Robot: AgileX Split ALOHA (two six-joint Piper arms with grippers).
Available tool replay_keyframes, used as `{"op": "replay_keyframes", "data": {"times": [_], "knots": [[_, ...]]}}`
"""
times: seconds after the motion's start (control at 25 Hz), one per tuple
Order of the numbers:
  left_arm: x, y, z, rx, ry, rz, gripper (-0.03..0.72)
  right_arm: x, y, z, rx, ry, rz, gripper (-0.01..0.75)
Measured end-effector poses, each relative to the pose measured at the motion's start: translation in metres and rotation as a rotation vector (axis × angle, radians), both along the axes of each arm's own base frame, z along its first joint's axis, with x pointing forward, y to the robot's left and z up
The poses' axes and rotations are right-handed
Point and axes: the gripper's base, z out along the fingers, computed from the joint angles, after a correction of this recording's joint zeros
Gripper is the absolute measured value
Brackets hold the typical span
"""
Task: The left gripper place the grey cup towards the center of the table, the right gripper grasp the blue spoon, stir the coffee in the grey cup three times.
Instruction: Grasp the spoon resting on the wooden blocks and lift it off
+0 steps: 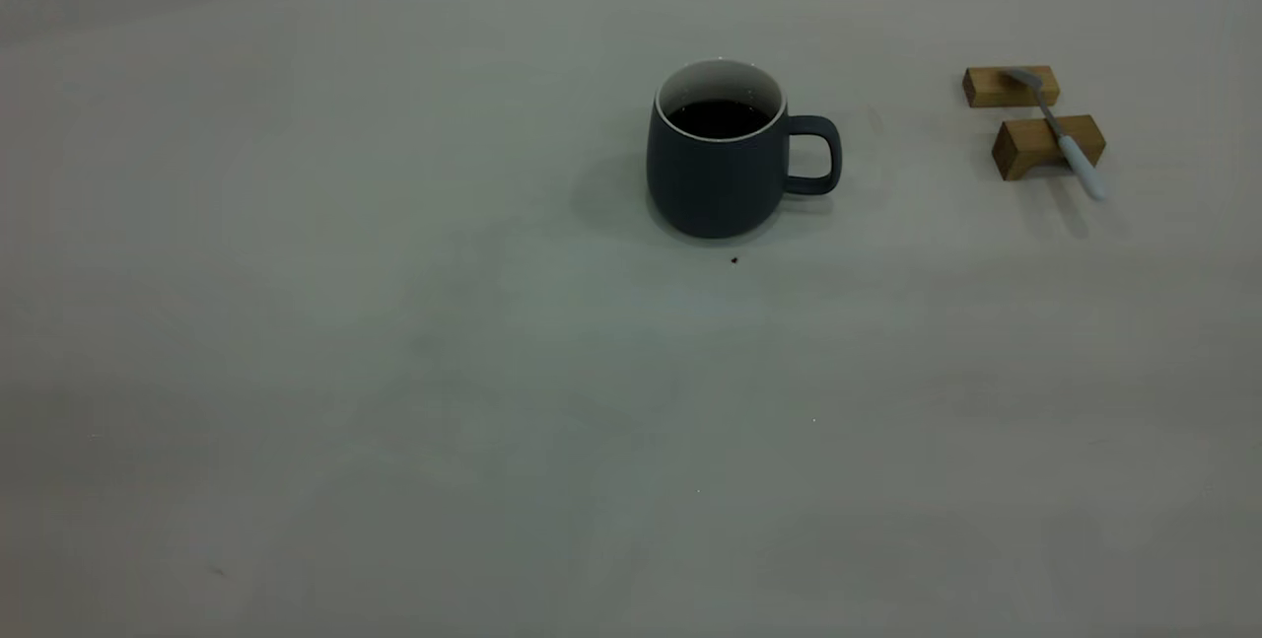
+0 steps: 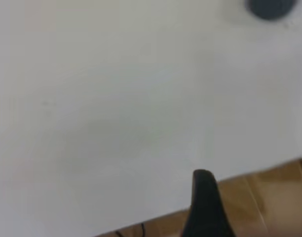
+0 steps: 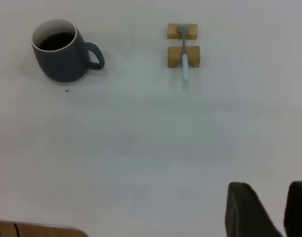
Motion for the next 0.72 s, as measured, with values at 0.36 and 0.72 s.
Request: {"op": "replay_keyframes", "data": {"times": [0.36, 0.72], "knots": [[-0.0060, -0.0029, -0.0009, -0.003, -0.030, 0.267, 0.585, 0.0000, 0.0000, 0.0000, 0.000, 0.000, 0.000, 0.238], [-0.0060, -0.0038, -0.0009, -0.001, -0.031, 0.330, 0.585, 0.0000, 0.0000, 0.0000, 0.000, 0.000, 0.000, 0.238]]}}
